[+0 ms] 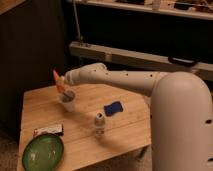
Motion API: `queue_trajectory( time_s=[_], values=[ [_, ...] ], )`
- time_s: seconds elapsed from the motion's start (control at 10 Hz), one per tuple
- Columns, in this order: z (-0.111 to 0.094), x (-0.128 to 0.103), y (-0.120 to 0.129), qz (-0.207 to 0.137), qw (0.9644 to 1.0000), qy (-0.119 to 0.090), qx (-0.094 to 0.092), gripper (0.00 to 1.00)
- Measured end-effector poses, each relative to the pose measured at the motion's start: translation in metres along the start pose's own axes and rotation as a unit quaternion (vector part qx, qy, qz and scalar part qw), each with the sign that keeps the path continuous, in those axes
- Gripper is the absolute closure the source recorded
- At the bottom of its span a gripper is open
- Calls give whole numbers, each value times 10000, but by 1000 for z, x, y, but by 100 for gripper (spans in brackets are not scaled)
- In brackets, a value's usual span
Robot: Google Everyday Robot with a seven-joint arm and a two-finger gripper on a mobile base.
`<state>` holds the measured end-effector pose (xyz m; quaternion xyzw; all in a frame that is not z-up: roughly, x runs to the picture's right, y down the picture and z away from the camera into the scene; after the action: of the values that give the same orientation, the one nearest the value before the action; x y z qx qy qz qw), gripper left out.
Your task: Place the pepper in the ceramic cup
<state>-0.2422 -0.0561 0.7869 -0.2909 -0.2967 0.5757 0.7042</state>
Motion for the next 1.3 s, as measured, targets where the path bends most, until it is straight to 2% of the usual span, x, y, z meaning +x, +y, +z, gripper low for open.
queue_trajectory(
  time_s=[0.6, 0.9, 1.2, 1.3],
  values=[
    [3, 6, -14, 129, 9999, -4, -81, 94],
    [2, 19, -23, 141, 9997, 2, -187, 94],
    [1, 29, -30, 131, 9997, 40, -223, 94],
    [-1, 33, -33, 115, 9997, 50, -219, 92]
  ],
)
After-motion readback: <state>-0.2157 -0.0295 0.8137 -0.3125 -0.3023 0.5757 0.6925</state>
